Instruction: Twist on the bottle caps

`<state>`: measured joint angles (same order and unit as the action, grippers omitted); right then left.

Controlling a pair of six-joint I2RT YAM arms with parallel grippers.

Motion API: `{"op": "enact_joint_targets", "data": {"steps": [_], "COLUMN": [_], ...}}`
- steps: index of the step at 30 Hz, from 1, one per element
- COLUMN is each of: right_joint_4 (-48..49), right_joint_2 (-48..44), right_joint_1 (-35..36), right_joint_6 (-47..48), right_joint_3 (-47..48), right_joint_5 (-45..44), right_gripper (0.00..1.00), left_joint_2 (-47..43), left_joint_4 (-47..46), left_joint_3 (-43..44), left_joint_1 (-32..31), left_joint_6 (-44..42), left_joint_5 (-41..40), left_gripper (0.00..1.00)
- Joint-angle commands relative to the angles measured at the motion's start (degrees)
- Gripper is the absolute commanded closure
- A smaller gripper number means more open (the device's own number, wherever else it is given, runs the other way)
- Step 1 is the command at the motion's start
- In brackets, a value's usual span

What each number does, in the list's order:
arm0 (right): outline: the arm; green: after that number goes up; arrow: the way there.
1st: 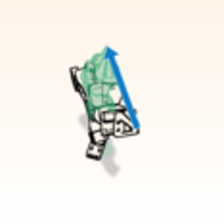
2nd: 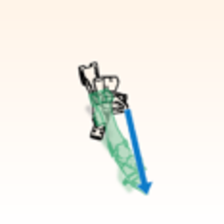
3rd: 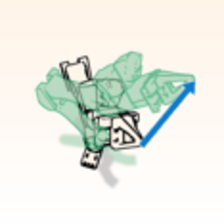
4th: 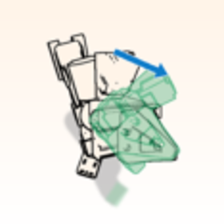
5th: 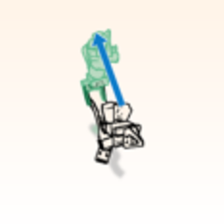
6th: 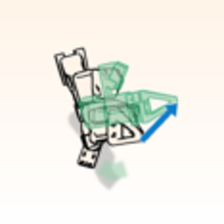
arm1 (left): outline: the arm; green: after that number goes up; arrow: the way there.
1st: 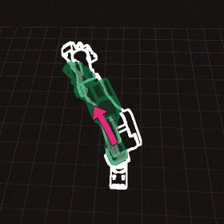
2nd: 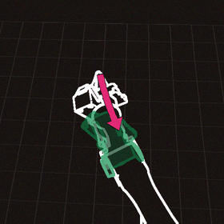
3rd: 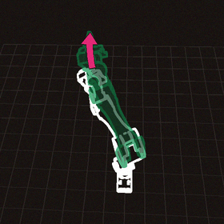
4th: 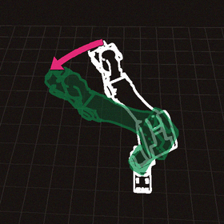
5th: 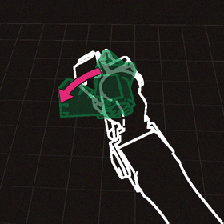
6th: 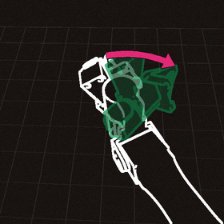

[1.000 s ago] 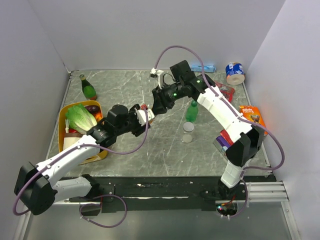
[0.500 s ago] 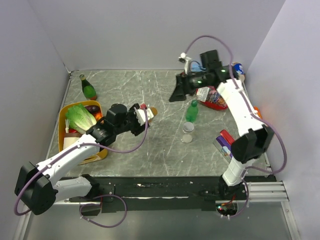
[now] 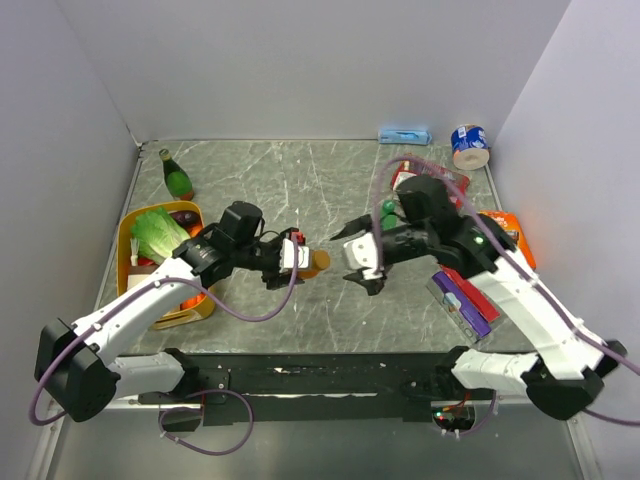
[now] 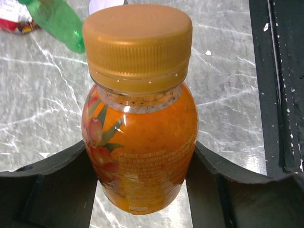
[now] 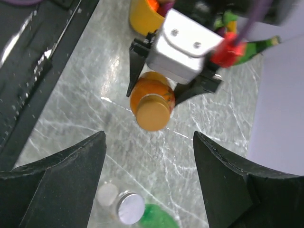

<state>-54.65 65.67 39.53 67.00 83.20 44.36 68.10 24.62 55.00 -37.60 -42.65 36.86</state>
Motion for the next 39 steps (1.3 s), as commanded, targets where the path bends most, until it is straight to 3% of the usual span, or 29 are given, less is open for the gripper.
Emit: {"op": "enact_joint_targets", "data": {"steps": [1, 17, 21, 25, 28, 30, 33, 37, 39], "right_joint_4": [2.8, 8.4, 9.2, 12.3, 16.5, 12.4, 6.9, 10.3, 10.2], "right_joint_2": [3.1, 5.9, 6.6, 8.5, 11.8, 17.2, 24.1, 24.4, 24.6], "right_joint_1": [3.1, 6.4, 6.6, 6.7, 6.4, 5.1, 0.8, -4.4, -5.3], "right_joint_6": [7.3, 3.4, 1.5, -6.0, -21.6, -35.5, -54.6, -79.0, -82.1], "right_joint_3": [-1.9, -3.0, -2.6, -1.1, 2.0, 8.9, 15.4, 9.5, 8.1], "right_joint_5": [-4.1, -6.3, -6.5, -8.7, -13.7, -14.7, -10.3, -3.2, -4.5], "right_gripper": [0.21, 0.39, 0.52, 0.77, 0.9, 1.0, 1.0, 1.0, 1.0], "left_joint_2": [-0.2, -0.8, -0.8, -0.9, -1.6, -2.2, -1.2, 0.4, 1.2], "left_joint_4": [0.9, 0.6, -0.4, -4.6, -13.2, -18.6, -23.8, -28.9, -29.9], "left_joint_3": [3.4, 4.8, 4.5, 3.6, 2.0, 0.5, 0.7, 1.4, 1.8], "left_joint_1": [-0.5, -0.8, -0.8, -0.9, -1.0, -1.8, -3.2, -3.5, -3.4], "left_joint_6": [-3.1, -2.5, -1.9, 1.2, 8.4, 16.1, 21.8, 27.4, 29.5], "left_joint_5": [4.4, 4.7, 4.4, 1.8, -2.7, -10.6, -20.3, -31.0, -33.7], "left_gripper": [0.99, 0.99, 0.99, 0.99, 0.99, 0.99, 0.99, 0.99, 0.99]}}
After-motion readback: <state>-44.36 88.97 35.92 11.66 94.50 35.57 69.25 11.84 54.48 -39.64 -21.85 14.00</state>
